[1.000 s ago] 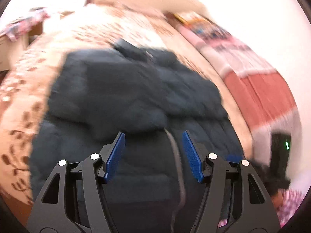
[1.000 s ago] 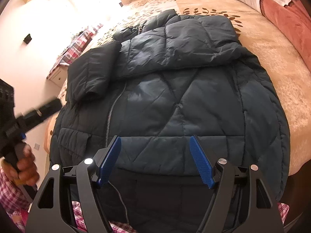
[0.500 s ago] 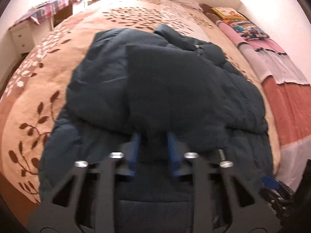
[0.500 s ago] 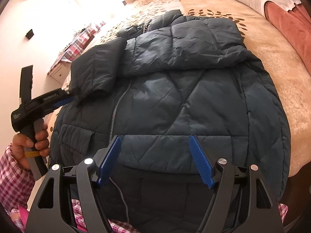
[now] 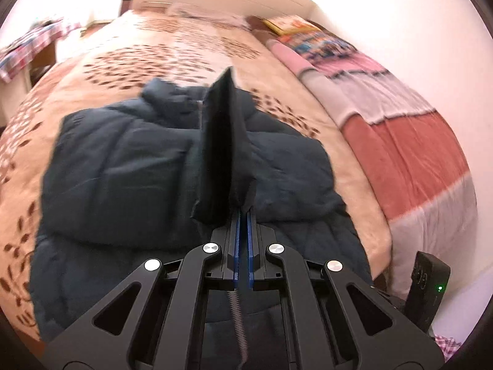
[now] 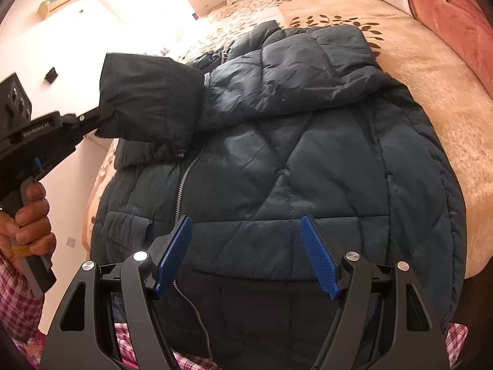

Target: Fold large clothes

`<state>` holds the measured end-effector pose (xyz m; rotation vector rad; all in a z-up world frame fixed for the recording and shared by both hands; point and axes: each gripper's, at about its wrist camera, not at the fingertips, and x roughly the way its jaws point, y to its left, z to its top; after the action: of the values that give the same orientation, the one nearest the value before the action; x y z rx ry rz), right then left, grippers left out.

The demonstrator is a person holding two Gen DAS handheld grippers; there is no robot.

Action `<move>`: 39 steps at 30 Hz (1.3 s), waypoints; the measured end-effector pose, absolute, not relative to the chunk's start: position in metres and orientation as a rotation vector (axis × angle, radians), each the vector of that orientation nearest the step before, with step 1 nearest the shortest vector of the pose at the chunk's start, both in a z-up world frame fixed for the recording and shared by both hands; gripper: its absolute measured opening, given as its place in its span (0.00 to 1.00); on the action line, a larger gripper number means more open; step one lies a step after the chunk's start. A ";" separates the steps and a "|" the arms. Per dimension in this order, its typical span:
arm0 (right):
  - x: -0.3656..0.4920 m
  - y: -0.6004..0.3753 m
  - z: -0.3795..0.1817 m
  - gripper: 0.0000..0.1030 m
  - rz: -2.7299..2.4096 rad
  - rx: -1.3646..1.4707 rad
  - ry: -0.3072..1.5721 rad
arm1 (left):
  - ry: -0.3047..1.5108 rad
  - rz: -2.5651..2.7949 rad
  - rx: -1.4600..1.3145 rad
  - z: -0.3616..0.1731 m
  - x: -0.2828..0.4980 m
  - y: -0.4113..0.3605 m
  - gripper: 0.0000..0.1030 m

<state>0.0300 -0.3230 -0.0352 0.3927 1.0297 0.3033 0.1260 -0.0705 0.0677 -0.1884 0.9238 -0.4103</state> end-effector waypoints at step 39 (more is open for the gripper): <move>0.112 -0.331 -0.057 0.69 0.339 0.612 1.068 | 0.981 -0.451 -0.265 0.055 0.058 -0.021 0.66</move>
<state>0.1124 -0.3306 -0.0568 0.6123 1.0679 0.3385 0.0584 -0.0213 0.0551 -0.2647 0.9815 -0.4506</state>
